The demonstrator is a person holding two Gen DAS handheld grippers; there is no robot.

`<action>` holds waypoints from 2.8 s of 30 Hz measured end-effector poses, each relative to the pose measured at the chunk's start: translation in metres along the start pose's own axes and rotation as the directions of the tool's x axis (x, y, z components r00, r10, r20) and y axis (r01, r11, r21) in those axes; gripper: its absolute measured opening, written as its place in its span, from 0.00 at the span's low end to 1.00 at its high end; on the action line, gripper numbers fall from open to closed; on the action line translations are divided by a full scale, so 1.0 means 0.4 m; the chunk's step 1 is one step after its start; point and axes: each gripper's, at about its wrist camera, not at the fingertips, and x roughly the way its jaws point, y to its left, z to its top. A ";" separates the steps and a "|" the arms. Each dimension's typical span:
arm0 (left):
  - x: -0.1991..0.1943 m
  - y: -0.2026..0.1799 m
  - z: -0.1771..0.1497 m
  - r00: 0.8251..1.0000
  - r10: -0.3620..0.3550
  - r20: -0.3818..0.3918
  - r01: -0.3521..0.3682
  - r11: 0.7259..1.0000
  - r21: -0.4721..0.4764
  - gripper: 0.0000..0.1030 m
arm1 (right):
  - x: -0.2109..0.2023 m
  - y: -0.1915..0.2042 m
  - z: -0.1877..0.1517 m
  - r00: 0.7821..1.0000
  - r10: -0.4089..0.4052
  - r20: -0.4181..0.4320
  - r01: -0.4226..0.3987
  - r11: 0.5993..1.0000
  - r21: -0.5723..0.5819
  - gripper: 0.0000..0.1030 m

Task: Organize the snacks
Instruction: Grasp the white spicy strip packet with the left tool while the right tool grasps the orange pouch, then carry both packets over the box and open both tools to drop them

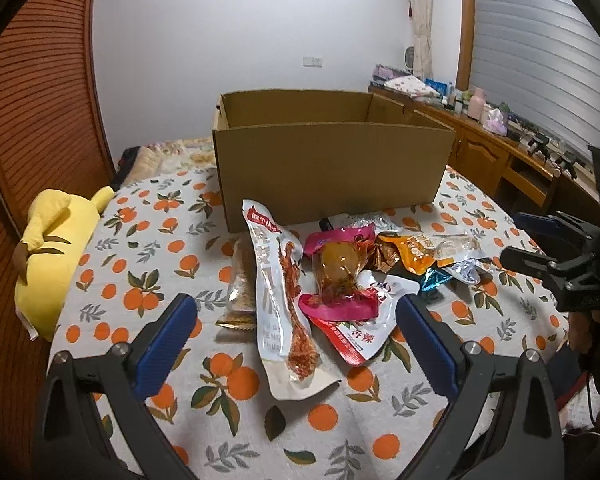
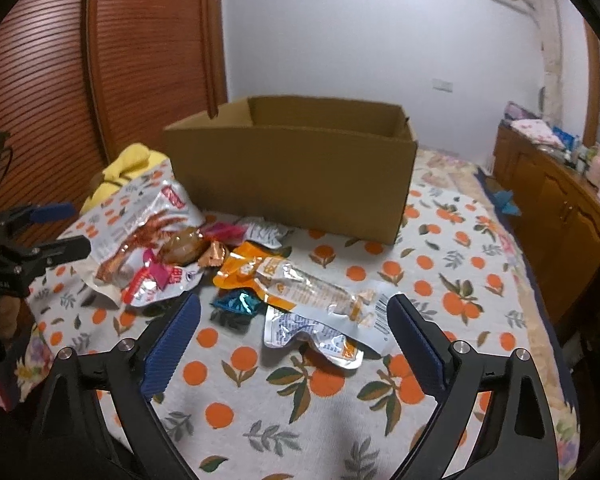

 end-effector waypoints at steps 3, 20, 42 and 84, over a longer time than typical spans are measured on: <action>0.021 0.010 0.008 1.000 0.000 -0.015 0.000 1.000 0.007 0.97 | 0.041 -0.022 0.009 0.999 0.032 -0.039 -0.031 0.999 0.008 0.87; 0.127 0.052 0.037 0.995 -0.059 -0.087 0.059 0.998 -0.003 0.93 | 0.264 -0.057 0.047 0.944 0.143 -0.297 -0.165 0.985 -0.051 0.86; 0.201 0.091 0.043 0.985 -0.090 -0.148 0.083 0.995 -0.051 0.55 | 0.195 -0.137 0.056 0.948 0.148 -0.281 -0.142 0.989 0.043 0.48; 0.041 0.116 0.127 0.983 -0.180 0.029 0.181 0.982 -0.054 0.20 | 0.176 -0.107 0.046 0.961 0.139 -0.240 -0.136 0.990 0.030 0.47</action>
